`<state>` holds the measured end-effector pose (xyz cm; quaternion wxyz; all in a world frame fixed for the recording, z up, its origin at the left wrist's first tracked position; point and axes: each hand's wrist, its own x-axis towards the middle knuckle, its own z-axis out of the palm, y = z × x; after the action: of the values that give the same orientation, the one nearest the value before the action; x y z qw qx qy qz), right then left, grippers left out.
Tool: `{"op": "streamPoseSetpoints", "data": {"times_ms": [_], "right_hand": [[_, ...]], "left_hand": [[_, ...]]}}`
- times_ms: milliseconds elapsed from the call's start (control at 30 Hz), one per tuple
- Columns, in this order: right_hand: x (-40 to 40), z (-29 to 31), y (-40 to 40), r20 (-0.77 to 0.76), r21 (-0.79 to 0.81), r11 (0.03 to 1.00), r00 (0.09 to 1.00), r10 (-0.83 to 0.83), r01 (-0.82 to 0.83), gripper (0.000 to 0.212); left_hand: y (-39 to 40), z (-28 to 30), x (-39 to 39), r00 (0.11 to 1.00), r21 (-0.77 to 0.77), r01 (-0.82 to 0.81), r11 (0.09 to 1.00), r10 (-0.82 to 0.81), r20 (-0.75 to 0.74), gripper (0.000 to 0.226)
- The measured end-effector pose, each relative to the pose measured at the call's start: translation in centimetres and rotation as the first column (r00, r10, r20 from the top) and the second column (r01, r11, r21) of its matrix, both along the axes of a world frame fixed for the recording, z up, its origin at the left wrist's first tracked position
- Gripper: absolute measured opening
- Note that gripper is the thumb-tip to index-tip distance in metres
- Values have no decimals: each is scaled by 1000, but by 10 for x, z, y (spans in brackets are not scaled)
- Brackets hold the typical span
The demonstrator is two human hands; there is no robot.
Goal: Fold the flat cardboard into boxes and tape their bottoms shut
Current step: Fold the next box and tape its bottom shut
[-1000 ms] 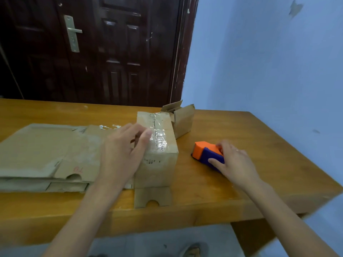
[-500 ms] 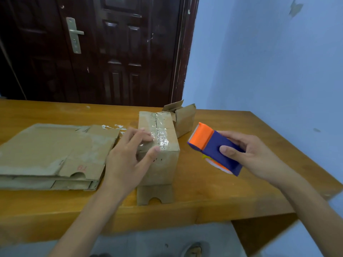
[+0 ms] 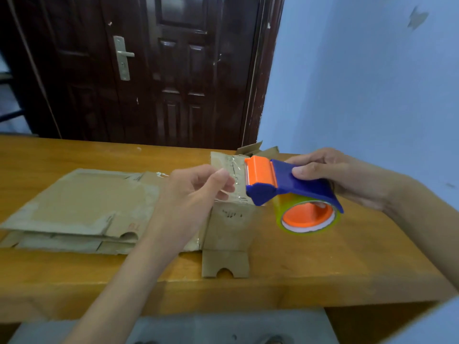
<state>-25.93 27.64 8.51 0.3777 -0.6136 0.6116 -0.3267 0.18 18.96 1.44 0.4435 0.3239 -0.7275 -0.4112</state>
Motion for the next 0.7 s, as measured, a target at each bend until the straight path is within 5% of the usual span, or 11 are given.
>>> {"op": "streamPoseSetpoints", "data": {"times_ms": [200,533,700], "right_hand": [[12,8,-13,-32,4,1000,999,29,-29,43],[15,15,-14,-107,-30,996,991,79,-82,45],[13,12,-9,-135,-23,995,987,92,-96,42]], "left_hand": [[-1,19,13,973,488,218,845,-228,-40,49],[-11,19,13,881,598,472,648,-360,-306,38],[-4,18,8,890,566,455,688,-358,-281,45]]}}
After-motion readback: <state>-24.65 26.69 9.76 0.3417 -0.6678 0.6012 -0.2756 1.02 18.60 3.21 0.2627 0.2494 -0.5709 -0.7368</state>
